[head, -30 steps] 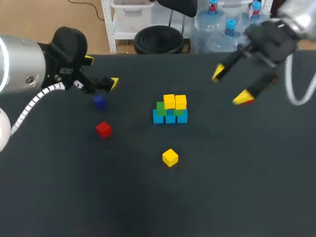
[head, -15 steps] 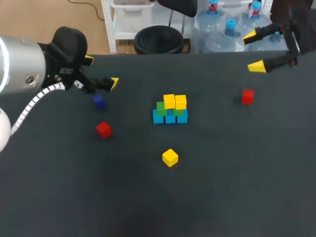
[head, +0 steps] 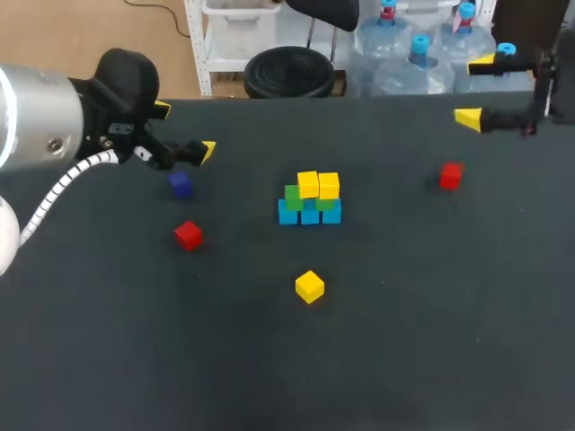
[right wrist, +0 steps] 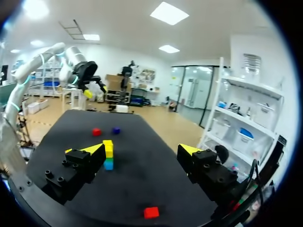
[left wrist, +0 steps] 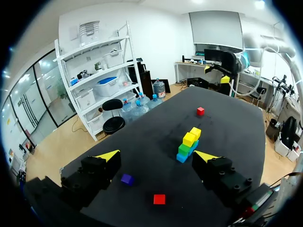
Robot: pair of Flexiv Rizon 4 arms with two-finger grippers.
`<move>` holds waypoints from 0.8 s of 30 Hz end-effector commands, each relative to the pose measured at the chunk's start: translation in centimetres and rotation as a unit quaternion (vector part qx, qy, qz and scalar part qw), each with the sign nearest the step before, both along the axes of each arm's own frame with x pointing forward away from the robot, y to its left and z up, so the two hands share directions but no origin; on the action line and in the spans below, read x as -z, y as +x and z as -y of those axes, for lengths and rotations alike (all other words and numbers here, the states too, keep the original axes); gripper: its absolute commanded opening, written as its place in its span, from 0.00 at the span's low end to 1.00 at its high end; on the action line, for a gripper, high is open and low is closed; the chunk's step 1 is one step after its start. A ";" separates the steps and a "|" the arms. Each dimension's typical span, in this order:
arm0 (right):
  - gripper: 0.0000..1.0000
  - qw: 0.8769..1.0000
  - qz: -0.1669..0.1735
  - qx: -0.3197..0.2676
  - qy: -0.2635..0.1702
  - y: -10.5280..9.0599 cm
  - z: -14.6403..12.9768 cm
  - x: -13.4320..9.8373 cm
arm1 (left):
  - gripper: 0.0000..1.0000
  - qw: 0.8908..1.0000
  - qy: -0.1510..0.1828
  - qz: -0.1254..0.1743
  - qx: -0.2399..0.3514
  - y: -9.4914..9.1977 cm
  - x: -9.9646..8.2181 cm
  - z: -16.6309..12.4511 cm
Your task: Place the blue cubes, place green cubes on the blue cubes, place the yellow cubes on the green cubes, then place the red cubes on the yellow cubes, and place purple cube on the red cubes.
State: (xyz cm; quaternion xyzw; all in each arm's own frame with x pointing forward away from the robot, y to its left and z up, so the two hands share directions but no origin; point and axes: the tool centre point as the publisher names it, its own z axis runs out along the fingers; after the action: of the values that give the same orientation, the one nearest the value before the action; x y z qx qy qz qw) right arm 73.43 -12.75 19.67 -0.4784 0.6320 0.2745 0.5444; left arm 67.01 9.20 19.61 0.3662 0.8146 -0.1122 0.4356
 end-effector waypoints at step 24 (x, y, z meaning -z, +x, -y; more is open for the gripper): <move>1.00 0.991 0.041 0.124 0.005 -0.5 -0.4 0.1 | 1.00 0.999 0.014 -0.018 0.037 -0.2 0.8 1.2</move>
State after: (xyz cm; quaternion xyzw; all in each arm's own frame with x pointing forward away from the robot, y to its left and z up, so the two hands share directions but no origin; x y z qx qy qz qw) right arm 72.97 -12.30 19.52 -0.4040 0.6623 0.1880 0.6023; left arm 66.61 8.89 19.11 0.3781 0.8131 -0.1098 0.4288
